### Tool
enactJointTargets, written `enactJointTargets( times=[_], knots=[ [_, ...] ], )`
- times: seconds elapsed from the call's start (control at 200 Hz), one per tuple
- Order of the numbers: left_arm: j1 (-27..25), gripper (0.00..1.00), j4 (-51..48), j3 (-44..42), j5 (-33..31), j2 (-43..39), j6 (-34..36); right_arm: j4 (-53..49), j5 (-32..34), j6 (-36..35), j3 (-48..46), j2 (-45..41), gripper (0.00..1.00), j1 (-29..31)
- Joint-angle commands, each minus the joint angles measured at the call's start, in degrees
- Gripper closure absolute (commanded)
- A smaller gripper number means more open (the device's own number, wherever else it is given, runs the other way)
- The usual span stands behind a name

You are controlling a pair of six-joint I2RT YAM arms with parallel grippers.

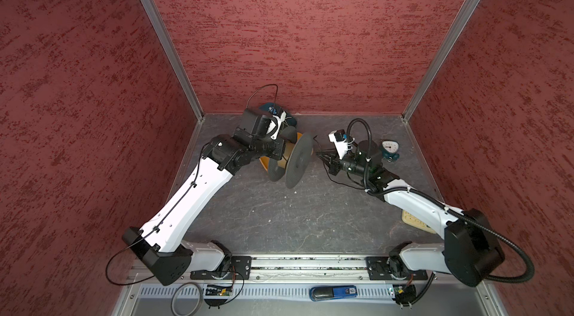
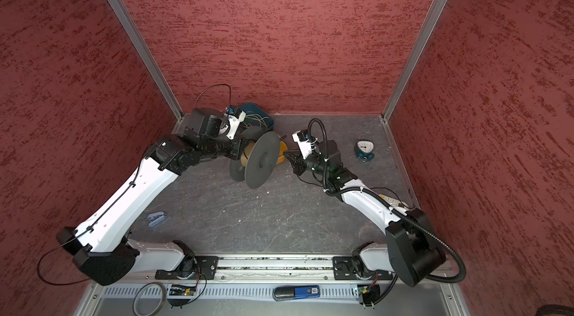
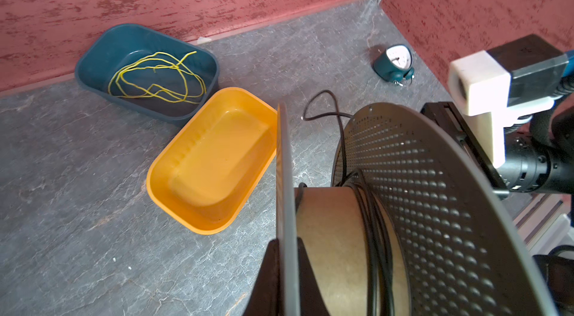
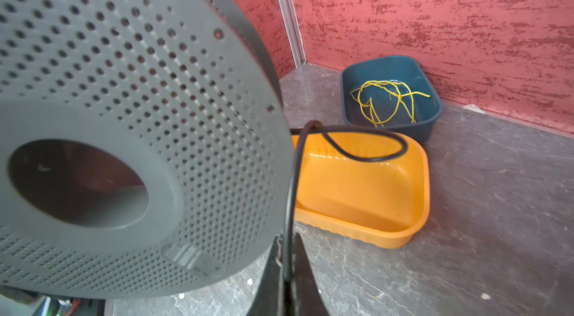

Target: Wrap the cables

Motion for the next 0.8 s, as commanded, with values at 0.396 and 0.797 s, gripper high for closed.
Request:
enactJointTargets(
  times=[0.396,0.797],
  knots=[
    [22.8,1.0,3.18,-5.85,11.39,-13.98,-11.26,-6.37,16.97,18.04,-4.48,-7.43,1.0,-18.39],
    [44.46,1.0,11.18,-12.51,31.6,-18.34,-21.69,-9.79,18.5,25.87,-11.29,-8.46,1.0,-36.22]
  ],
)
